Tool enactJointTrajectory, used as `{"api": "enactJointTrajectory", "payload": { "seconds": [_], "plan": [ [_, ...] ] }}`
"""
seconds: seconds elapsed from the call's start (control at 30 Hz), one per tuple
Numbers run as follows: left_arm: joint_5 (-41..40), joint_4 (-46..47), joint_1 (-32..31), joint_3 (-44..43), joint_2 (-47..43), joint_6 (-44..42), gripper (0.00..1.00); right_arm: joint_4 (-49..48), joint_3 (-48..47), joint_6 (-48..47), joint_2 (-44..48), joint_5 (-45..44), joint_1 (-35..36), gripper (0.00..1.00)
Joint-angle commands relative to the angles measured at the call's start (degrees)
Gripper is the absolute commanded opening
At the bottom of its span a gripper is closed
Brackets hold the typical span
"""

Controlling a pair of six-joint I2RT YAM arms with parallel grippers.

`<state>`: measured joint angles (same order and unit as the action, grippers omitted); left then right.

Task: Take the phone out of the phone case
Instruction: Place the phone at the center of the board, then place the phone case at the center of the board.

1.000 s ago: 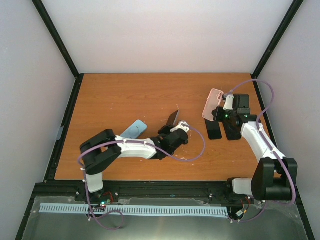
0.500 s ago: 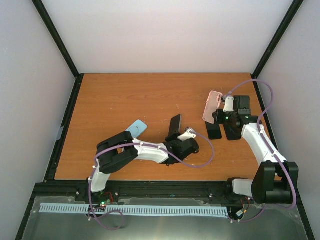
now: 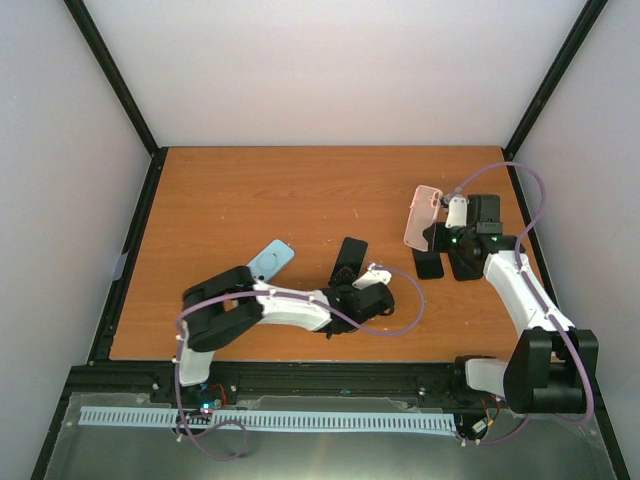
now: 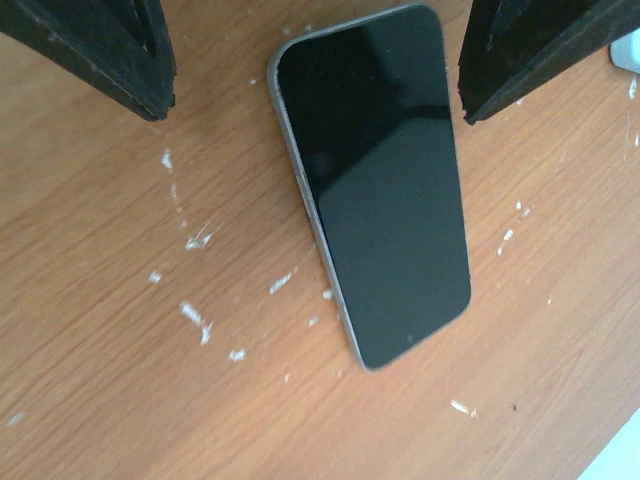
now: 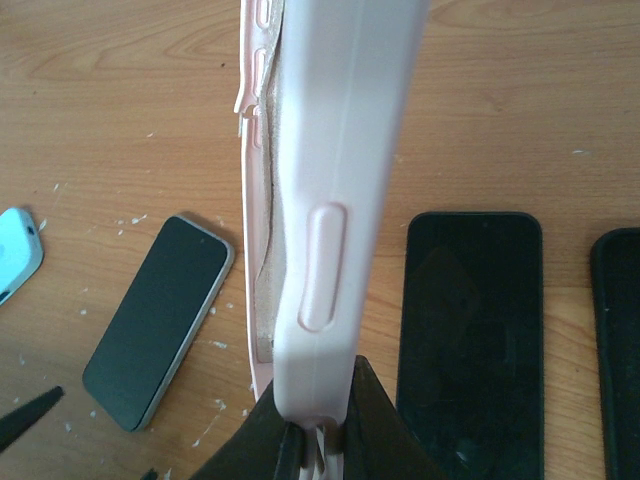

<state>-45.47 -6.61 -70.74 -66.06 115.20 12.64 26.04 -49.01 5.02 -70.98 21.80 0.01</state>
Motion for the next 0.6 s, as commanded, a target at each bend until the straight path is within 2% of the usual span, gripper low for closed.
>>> {"api": "enactJointTrajectory", "payload": {
  "seconds": [0.0, 0.1, 0.17, 0.37, 0.47, 0.57],
  "plan": [
    [10.61, 3.78, 1.48, 2.6, -10.71, 2.04, 0.8, 1.76, -2.71, -3.33, -1.15, 5.88, -0.36, 0.03],
    [20.32, 2.83, 6.29, 4.79, -15.93, 4.52, 0.82, 4.81, -5.32, -3.77, -4.61, 10.47, -0.36, 0.03],
    [29.39, 1.39, 12.35, 5.69, -17.86, 7.71, 0.82, 6.99, -7.22, -3.83, -7.28, 12.14, -0.36, 0.03],
    [53.5, 2.03, 25.63, 9.33, -19.72, 16.33, 0.83, 11.73, -9.77, -2.38, -15.03, 17.28, -0.36, 0.03],
    [60.49, 3.89, 28.48, 11.17, -19.7, 19.45, 0.85, 13.8, -10.44, -2.16, -18.85, 18.96, -0.36, 0.03],
    [63.88, 4.48, 29.08, 11.91, -19.01, 19.99, 0.86, 16.22, -11.04, -2.49, -22.7, 19.42, -0.36, 0.03]
  ]
}}
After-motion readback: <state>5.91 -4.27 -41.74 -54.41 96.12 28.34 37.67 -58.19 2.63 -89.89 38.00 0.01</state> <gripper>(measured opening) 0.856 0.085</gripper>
